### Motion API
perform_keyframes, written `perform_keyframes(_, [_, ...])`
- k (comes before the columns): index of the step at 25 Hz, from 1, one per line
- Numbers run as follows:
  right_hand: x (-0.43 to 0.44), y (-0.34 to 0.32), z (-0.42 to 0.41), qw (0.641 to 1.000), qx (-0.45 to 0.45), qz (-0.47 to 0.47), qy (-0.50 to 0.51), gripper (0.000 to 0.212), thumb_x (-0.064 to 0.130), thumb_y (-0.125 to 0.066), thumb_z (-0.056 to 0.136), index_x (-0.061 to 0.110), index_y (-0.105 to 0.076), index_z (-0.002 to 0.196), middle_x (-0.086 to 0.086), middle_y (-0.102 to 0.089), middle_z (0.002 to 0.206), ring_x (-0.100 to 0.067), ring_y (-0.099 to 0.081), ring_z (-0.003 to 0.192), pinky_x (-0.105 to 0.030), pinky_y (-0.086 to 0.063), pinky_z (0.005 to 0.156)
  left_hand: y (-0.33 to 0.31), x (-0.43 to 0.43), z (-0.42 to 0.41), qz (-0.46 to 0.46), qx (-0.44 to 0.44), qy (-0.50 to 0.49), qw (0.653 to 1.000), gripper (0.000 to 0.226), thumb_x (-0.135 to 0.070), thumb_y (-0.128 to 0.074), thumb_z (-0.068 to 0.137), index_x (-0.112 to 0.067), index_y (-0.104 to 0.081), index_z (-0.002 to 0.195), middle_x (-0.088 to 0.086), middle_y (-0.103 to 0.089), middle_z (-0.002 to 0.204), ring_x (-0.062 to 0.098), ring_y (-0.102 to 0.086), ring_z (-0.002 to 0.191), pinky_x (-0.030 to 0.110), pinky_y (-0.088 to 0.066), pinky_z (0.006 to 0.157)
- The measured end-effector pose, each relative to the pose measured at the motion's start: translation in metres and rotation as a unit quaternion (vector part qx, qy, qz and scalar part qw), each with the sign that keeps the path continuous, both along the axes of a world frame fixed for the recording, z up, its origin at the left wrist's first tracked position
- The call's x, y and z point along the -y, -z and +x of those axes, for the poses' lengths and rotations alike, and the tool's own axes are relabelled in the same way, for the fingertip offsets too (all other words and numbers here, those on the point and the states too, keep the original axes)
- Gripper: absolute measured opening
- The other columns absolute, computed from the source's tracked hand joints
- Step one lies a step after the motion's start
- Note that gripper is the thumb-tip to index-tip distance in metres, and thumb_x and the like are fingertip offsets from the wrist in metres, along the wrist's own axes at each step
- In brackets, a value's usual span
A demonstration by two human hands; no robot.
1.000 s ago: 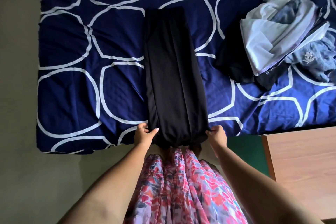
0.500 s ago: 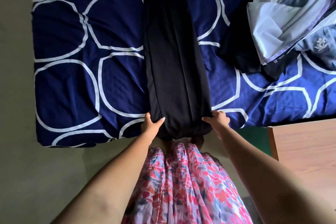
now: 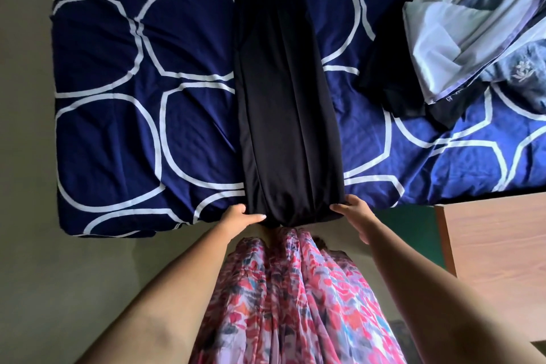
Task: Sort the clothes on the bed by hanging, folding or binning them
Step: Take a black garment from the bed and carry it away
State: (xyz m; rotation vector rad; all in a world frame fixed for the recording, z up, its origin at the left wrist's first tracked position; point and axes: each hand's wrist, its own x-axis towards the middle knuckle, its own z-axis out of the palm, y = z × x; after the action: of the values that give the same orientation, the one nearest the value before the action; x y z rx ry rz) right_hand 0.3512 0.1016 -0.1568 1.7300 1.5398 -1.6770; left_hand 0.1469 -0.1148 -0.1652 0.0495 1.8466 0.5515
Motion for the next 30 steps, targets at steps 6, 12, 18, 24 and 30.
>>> perform_keyframes(6, [0.006,-0.001,0.018,0.994,-0.028,-0.097,-0.044,0.027,0.015,-0.071,0.081,0.016,-0.064,0.107,0.001,-0.066,0.096,-0.014,-0.057,0.087,-0.026,-0.039,0.075,0.006,0.025,0.039,0.033,0.034,-0.053,0.997,0.035,-0.016,-0.07,0.086,-0.014,-0.046,0.111,0.003,-0.058,0.125,0.013,-0.055,0.108,0.027,-0.042,0.096])
perform_keyframes(12, [0.032,-0.001,0.055,0.985,0.008,-0.126,-0.122,0.017,0.012,-0.069,0.085,0.011,-0.064,0.101,0.005,-0.059,0.076,-0.003,-0.049,0.064,-0.006,-0.034,0.045,0.004,0.063,0.085,0.034,0.032,-0.077,0.996,0.063,-0.053,-0.079,0.055,-0.021,-0.064,0.107,-0.002,-0.07,0.108,0.016,-0.064,0.108,0.037,-0.046,0.103])
perform_keyframes(18, [0.046,-0.023,0.108,0.98,-0.07,-0.13,-0.134,0.037,0.01,-0.072,0.079,0.008,-0.065,0.115,-0.006,-0.068,0.112,-0.013,-0.059,0.096,-0.016,-0.042,0.08,-0.043,0.08,0.131,0.029,-0.036,-0.139,0.989,0.051,-0.021,-0.068,0.089,-0.002,-0.047,0.131,0.001,-0.055,0.122,0.017,-0.053,0.114,0.023,-0.038,0.09])
perform_keyframes(24, [0.075,-0.067,0.133,0.971,-0.156,-0.181,-0.027,0.04,0.011,-0.075,0.069,0.005,-0.064,0.108,-0.01,-0.073,0.096,-0.022,-0.068,0.086,-0.034,-0.052,0.086,-0.085,0.097,0.191,0.07,0.013,-0.163,0.984,0.04,-0.02,-0.077,0.08,0.0,-0.063,0.111,0.005,-0.068,0.094,0.011,-0.062,0.079,0.009,-0.047,0.058])
perform_keyframes(30, [0.114,-0.094,0.163,0.972,-0.135,-0.18,-0.062,0.064,0.029,-0.081,0.052,0.006,-0.064,0.109,-0.008,-0.072,0.104,-0.02,-0.067,0.098,-0.028,-0.049,0.09,-0.106,0.136,0.223,0.102,0.03,-0.297,0.949,0.049,-0.037,-0.077,0.077,-0.003,-0.065,0.11,0.007,-0.073,0.095,0.02,-0.068,0.091,0.028,-0.052,0.08])
